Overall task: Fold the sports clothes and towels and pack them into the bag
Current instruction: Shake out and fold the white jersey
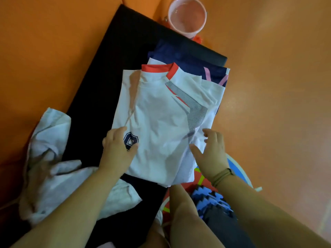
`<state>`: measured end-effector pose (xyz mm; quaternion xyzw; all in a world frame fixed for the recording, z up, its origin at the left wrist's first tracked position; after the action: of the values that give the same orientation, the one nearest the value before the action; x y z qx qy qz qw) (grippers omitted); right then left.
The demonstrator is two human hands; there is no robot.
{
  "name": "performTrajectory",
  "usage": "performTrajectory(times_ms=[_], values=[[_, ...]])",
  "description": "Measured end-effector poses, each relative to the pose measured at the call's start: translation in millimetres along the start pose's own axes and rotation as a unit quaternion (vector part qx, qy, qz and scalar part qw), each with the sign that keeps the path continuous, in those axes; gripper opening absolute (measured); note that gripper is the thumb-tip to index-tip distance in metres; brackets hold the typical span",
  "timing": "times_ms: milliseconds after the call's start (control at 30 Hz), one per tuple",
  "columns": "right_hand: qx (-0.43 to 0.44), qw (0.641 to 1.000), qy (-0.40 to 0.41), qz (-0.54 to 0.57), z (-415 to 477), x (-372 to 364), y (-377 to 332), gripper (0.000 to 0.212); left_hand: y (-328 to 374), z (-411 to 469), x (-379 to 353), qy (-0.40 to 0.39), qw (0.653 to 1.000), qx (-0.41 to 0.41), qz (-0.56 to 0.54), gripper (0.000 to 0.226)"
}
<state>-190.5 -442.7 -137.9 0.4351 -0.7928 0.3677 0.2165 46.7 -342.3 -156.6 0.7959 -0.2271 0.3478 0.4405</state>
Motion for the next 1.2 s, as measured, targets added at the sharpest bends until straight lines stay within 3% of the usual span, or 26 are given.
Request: performTrajectory(times_ms=[167,233,300,400,533,633,833,1000,1100,1200], values=[[-0.112,0.981,-0.157,0.012,-36,-44,36,0.067,-32,-40,-11,-0.002,0.997,0.068,-0.048,0.057],[-0.129,0.975,-0.178,0.007,-41,-54,42,0.064,-39,-43,-10,-0.005,0.990,0.103,-0.101,0.049],[-0.130,0.976,-0.175,-0.029,-42,-59,44,0.055,-44,-42,-8,-0.022,0.982,0.136,-0.129,0.045],[-0.106,0.977,-0.166,-0.086,-40,-59,40,0.036,-48,-41,-4,-0.053,0.986,0.116,-0.111,0.023],[-0.061,0.986,-0.131,-0.088,-42,-58,33,0.032,-46,-48,2,-0.077,0.985,0.093,-0.121,0.019],[-0.035,0.993,-0.109,-0.031,-53,-53,28,0.031,-43,-58,7,-0.061,0.978,0.105,-0.172,0.016],[-0.093,0.974,-0.172,0.111,-68,-49,29,0.022,-44,-73,20,-0.079,0.973,0.074,-0.202,0.012],[-0.091,0.984,-0.096,0.119,-63,-21,13,0.028,-35,-75,45,-0.073,0.970,0.060,-0.223,0.007],[-0.039,0.995,-0.032,0.082,-65,2,-3,0.029,-14,-73,65,-0.051,0.974,0.026,-0.219,0.006],[-0.018,0.994,-0.018,0.104,-72,24,-18,0.024,9,-73,85,-0.014,0.973,-0.004,-0.232,0.007]])
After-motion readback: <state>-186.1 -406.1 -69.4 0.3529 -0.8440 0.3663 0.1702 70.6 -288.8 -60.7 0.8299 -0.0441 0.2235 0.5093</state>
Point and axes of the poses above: each hand's wrist, its own z-axis towards the middle knuckle, its own x-axis out of the back of the hand, y = z × x, the point moved 3 cm from there along z, towards the middle knuckle, and after that the axes turned 15 degrees about -x, right-handed, at the moved point
